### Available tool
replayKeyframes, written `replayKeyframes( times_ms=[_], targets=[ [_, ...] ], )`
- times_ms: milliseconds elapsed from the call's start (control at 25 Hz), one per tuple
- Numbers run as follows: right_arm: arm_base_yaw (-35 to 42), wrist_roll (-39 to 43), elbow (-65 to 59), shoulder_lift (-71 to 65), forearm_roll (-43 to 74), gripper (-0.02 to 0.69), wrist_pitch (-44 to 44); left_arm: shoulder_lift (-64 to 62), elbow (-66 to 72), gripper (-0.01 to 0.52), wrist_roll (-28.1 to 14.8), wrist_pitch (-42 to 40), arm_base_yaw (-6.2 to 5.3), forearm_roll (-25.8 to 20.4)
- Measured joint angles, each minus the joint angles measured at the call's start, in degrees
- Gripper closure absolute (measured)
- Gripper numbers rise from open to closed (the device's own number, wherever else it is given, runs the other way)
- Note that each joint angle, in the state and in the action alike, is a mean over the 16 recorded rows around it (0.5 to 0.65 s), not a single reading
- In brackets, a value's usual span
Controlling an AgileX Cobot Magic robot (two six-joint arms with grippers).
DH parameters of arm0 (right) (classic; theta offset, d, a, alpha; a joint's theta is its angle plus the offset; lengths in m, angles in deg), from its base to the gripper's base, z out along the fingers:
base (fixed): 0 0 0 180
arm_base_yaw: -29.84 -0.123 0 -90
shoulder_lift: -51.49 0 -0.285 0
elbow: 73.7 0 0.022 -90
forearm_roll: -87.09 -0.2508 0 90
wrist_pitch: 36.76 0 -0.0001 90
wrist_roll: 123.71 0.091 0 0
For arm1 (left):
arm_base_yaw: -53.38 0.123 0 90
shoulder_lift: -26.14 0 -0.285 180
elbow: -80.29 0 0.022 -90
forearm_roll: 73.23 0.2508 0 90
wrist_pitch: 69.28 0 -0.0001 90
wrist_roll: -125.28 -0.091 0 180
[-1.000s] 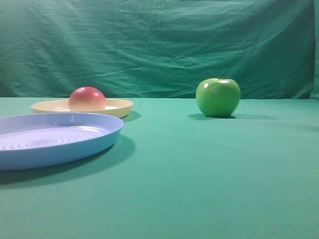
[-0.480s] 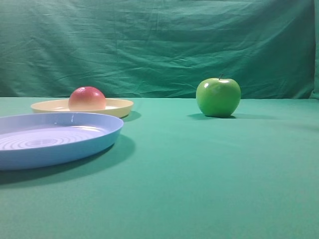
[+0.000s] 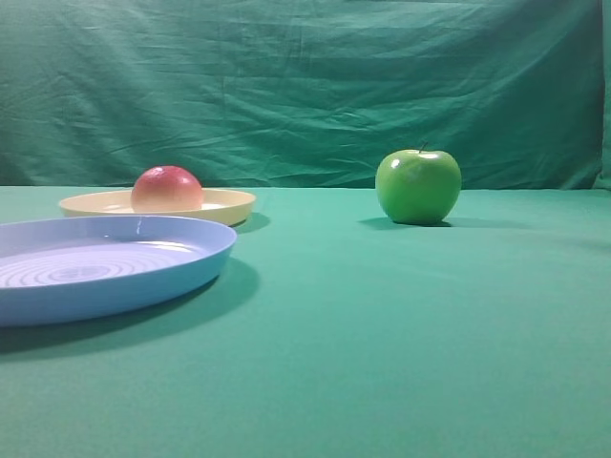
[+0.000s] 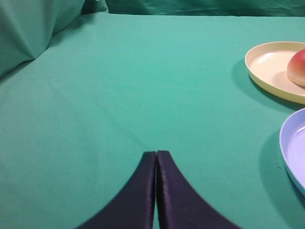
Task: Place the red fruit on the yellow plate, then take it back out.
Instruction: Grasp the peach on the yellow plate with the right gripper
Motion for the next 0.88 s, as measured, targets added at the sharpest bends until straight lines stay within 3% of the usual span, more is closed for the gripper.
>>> replayKeyframes(
  times_ms=[520, 880],
  targets=[
    [-10.7, -7.9, 19.6, -23.5, -7.7, 0.665, -12.1, 0.0, 0.0, 0.514, 0.0, 0.0, 0.0, 0.0],
    [-12.4, -15.3, 26.5, -37.2, -15.2, 0.665, -12.3, 0.0, 0.0, 0.514, 0.0, 0.0, 0.0, 0.0]
  ],
)
